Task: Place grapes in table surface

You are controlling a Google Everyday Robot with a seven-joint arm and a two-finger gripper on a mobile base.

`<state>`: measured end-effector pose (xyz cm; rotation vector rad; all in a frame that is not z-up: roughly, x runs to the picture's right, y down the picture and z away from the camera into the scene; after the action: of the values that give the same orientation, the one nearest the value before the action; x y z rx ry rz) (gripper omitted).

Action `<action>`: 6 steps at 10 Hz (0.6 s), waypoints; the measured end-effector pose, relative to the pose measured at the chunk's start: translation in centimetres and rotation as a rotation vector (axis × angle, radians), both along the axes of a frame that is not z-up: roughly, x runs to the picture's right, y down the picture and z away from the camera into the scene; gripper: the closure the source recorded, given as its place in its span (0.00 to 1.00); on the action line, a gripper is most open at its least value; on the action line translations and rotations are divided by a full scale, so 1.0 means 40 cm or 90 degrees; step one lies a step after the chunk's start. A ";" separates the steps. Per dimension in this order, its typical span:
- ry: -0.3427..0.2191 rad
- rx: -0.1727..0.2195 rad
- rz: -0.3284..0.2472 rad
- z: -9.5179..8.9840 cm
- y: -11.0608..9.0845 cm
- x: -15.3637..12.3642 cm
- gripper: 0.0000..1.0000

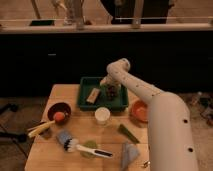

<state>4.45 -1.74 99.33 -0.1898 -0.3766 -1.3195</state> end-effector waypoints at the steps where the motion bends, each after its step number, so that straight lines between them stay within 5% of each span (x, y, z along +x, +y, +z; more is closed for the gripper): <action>1: 0.003 -0.007 0.006 0.008 0.006 0.005 0.20; 6: 0.005 -0.044 0.010 0.038 0.032 0.010 0.20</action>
<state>4.84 -0.47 100.87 -0.2488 -0.4164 -1.2909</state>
